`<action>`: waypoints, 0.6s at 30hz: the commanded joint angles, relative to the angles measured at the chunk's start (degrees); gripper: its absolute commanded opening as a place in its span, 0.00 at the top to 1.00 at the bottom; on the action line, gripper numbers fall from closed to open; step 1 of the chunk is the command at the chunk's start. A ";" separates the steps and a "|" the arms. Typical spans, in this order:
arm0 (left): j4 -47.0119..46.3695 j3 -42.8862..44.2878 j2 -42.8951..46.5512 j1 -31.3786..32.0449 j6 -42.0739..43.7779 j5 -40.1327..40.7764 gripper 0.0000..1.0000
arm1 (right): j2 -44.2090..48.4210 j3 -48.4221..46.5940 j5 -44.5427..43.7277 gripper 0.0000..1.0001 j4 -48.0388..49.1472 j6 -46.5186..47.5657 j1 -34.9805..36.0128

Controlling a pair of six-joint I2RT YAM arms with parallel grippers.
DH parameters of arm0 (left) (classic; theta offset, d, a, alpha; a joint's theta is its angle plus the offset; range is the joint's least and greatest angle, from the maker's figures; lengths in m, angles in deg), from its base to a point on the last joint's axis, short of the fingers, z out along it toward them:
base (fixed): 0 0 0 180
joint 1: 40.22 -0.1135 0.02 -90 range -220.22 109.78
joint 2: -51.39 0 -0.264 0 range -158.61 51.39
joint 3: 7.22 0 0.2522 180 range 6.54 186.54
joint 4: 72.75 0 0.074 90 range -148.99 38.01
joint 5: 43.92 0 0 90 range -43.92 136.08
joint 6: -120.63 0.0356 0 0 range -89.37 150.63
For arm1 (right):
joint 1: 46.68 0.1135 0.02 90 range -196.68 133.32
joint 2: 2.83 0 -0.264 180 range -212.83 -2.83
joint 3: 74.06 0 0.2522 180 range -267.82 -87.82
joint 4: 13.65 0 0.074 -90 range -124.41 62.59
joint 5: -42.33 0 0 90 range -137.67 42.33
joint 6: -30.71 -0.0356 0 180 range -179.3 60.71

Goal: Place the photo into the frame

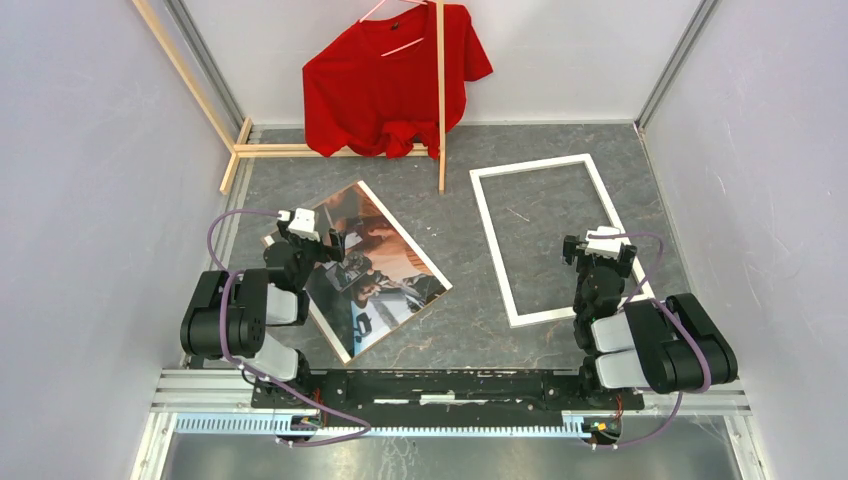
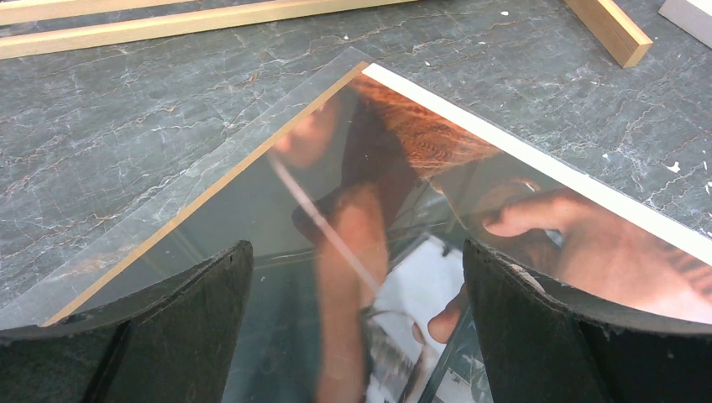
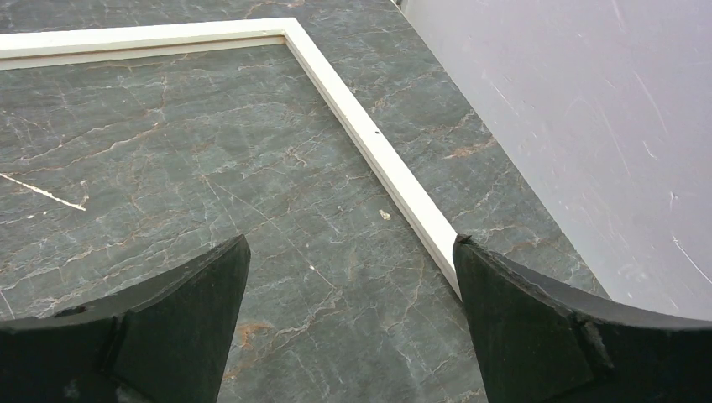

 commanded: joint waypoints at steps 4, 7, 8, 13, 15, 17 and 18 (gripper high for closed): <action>-3.04 -0.13 0.00 0.03 -1.29 1.08 0.00 | 0.23 5.46 0.48 0.02 3.31 0.67 -0.05; -3.04 -0.04 -0.02 0.02 -1.31 1.14 0.00 | 0.25 5.46 0.51 0.02 3.30 0.67 0.02; -3.03 -0.08 0.03 0.00 -1.32 1.13 0.00 | 0.18 5.46 0.52 0.02 3.26 0.67 0.00; 2.87 2.39 1.91 -0.54 -2.77 3.30 0.00 | 2.08 5.05 -1.38 0.02 1.39 0.06 0.16; 11.19 6.29 3.49 -0.78 -3.04 4.33 0.00 | 6.87 -0.71 -3.43 0.02 -13.65 -0.87 0.34; 24.20 11.83 4.95 -0.95 -1.16 2.81 0.00 | 9.29 -13.24 -11.25 0.02 -40.54 -10.92 0.34; 30.09 14.68 5.08 -0.97 0.91 1.44 0.00 | 8.20 -17.93 -14.56 0.02 -48.89 -14.87 0.34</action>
